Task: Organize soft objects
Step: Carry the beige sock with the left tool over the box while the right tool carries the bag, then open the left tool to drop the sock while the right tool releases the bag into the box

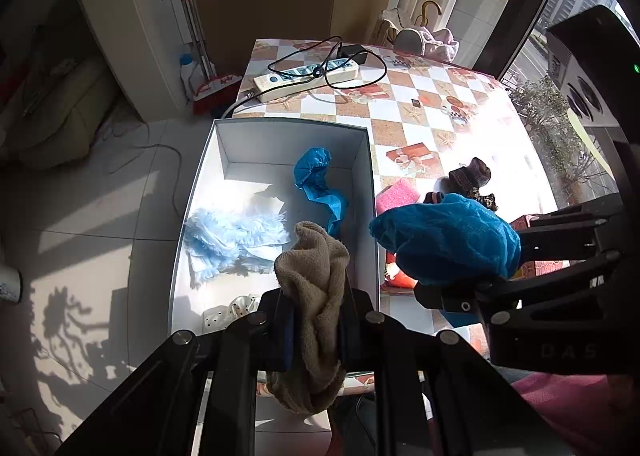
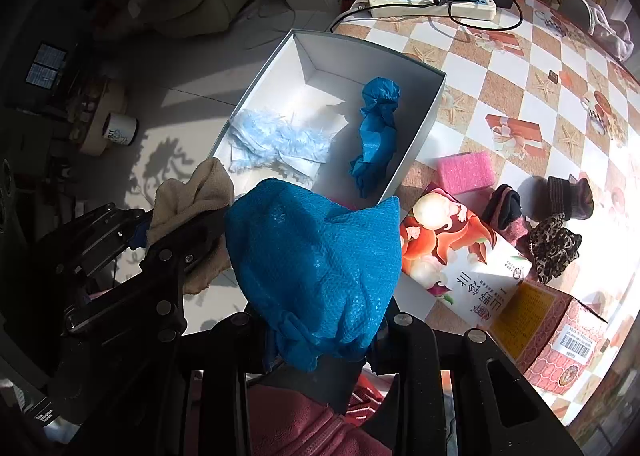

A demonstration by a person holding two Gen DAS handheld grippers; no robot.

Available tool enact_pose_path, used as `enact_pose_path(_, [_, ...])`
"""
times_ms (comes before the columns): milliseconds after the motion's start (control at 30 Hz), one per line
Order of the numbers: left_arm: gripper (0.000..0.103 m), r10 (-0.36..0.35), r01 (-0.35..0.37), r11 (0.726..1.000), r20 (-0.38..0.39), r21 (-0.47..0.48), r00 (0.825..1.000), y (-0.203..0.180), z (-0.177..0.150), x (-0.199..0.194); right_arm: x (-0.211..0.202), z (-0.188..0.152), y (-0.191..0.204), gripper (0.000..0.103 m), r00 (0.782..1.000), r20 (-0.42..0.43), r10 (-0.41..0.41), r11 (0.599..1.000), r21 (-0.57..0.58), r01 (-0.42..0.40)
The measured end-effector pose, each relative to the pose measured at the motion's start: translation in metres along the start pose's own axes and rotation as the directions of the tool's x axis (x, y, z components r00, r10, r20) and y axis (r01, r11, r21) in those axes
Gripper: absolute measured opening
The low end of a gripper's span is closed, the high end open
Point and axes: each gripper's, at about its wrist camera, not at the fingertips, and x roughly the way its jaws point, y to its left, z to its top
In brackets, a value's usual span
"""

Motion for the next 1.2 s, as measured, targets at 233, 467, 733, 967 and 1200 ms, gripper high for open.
enact_pose_path(233, [0.018, 0.033, -0.032, 0.999, 0.006, -0.023, 0.999, 0.008, 0.0, 0.0, -0.001, -0.001, -0.003, 0.033, 1.0, 0.004, -0.004, 1.0, 0.012, 0.004])
enact_pose_path(467, [0.018, 0.079, -0.084, 0.994, -0.065, -0.068, 0.995, 0.032, -0.017, 0.021, 0.01, 0.001, -0.001, 0.034, 0.999, -0.032, -0.013, 1.0, -0.003, 0.013])
enact_pose_path(733, [0.018, 0.083, -0.099, 0.988, -0.134, -0.115, 0.987, 0.048, -0.035, 0.037, 0.029, 0.015, 0.018, 0.034, 0.996, -0.063, -0.058, 0.994, -0.095, 0.052])
enact_pose_path(967, [0.018, 0.079, -0.098, 0.989, -0.161, -0.113, 0.984, 0.05, -0.039, 0.044, 0.046, 0.028, 0.027, 0.034, 0.994, -0.091, -0.062, 0.993, -0.106, 0.052])
enact_pose_path(1200, [0.02, 0.076, -0.094, 0.99, -0.168, -0.104, 0.983, 0.049, -0.037, 0.048, 0.054, 0.037, 0.033, 0.034, 0.993, -0.094, -0.076, 0.991, -0.117, 0.065])
